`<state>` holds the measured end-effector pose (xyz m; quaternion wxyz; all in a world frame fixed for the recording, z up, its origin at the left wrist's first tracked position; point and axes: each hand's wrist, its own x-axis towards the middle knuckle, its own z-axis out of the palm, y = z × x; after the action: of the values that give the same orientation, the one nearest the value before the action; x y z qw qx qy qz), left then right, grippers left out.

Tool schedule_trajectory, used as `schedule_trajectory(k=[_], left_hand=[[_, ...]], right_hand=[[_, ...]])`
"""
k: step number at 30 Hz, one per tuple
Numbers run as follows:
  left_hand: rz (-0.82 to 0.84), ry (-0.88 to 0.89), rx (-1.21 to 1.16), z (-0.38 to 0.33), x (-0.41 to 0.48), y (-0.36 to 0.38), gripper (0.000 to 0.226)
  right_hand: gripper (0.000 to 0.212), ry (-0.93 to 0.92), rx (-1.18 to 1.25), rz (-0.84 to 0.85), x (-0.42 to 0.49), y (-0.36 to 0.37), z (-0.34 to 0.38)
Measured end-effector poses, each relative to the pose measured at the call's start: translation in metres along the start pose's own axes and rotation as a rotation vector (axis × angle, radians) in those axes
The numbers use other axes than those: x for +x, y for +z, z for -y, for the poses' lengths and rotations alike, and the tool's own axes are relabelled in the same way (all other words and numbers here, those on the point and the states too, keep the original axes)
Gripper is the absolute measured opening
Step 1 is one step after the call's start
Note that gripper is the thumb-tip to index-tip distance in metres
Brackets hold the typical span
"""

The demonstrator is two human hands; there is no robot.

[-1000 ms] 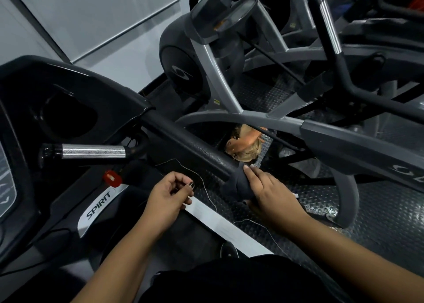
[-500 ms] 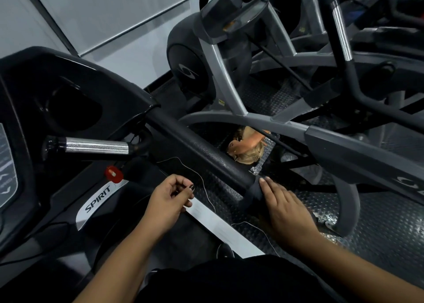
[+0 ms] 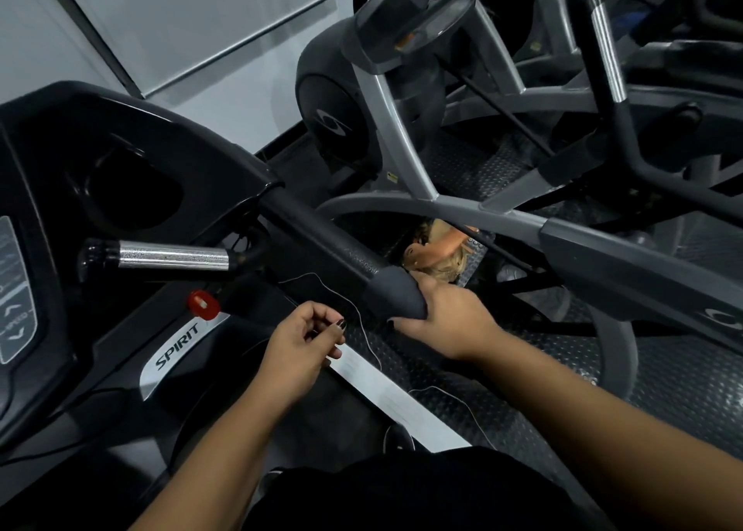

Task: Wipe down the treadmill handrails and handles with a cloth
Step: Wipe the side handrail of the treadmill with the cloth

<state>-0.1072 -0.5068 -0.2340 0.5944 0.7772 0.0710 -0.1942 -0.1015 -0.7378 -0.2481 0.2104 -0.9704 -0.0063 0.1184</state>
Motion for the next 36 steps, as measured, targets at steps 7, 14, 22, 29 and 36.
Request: schedule_trajectory(k=[7,14,22,29,36], left_hand=[[-0.001,-0.007,0.007,0.005,-0.001,-0.002,0.008],[0.002,-0.007,-0.013,0.007,0.000,-0.003,0.008],[0.014,0.002,-0.025,0.003,0.003,-0.006,0.010],[0.014,0.005,-0.008,0.002,0.003,-0.003,0.012],[0.016,-0.004,0.002,0.007,-0.001,0.003,0.011]], right_hand=[[0.075,0.235,0.405,0.220,-0.022,-0.005,-0.050],[0.066,0.110,0.062,0.034,-0.069,0.004,-0.060],[0.088,0.066,-0.200,-0.007,-0.086,0.015,-0.051],[0.086,0.029,-0.241,-0.016,-0.046,0.011,-0.016],[0.088,0.186,0.404,0.260,0.024,-0.003,-0.021]])
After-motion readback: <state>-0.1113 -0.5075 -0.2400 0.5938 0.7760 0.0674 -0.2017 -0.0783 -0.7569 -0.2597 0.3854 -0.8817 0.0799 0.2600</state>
